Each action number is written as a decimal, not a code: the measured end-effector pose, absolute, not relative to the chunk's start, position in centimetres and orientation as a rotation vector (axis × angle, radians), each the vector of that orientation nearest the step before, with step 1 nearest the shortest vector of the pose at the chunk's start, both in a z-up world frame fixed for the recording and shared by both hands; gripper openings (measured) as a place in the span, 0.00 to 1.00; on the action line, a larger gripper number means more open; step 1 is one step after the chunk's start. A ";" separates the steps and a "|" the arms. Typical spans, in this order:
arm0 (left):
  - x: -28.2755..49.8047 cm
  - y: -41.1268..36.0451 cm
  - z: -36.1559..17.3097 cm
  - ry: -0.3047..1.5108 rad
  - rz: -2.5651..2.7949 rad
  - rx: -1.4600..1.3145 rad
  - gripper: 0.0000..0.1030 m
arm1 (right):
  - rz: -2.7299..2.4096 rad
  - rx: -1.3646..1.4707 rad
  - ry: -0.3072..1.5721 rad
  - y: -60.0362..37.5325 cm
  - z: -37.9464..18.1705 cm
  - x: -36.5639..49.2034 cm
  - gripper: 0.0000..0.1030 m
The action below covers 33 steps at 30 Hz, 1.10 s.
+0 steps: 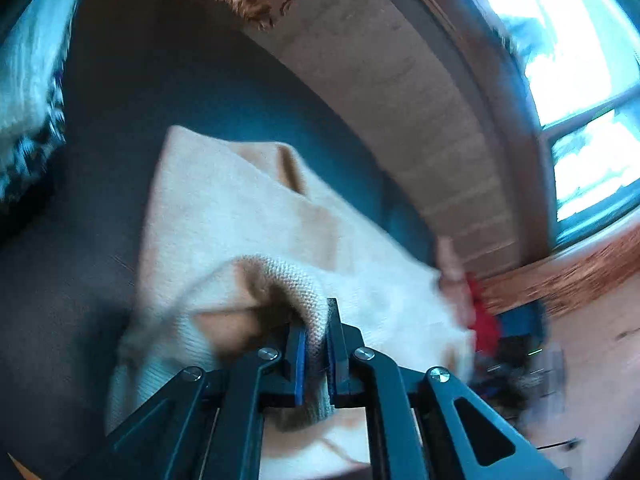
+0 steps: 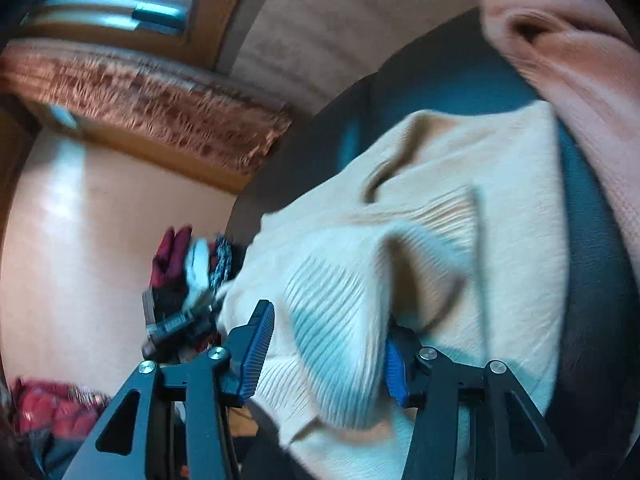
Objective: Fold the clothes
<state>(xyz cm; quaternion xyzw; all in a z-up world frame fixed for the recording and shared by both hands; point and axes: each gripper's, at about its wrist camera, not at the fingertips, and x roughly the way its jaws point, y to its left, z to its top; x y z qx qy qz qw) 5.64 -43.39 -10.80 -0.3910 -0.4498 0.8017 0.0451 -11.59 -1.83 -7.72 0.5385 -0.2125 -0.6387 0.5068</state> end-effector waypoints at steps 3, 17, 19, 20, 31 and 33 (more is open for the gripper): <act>5.3 -43.3 -9.5 -1.372 2.449 -1.122 0.06 | -1.448 1.289 -0.525 -1.8 -7.6 -11.2 0.51; 1.1 -45.0 -10.7 -1.451 2.729 -1.275 0.20 | -1.646 1.207 -1.114 3.2 -11.0 -18.0 0.77; 1.6 -44.8 -9.8 -1.391 2.753 -1.246 0.20 | -1.680 1.200 -1.046 3.4 -10.4 -17.6 0.78; 1.9 -44.8 -9.3 -1.360 2.765 -1.232 0.21 | -1.701 1.192 -1.002 3.5 -9.8 -17.3 0.79; 4.8 -41.4 -7.3 -0.446 3.026 -1.360 0.25 | -1.995 1.152 -0.224 -0.4 -6.4 -13.6 0.80; 4.1 -40.0 -7.1 -0.244 3.028 -1.374 0.25 | -1.998 1.187 -0.161 -1.3 -7.4 -13.4 0.80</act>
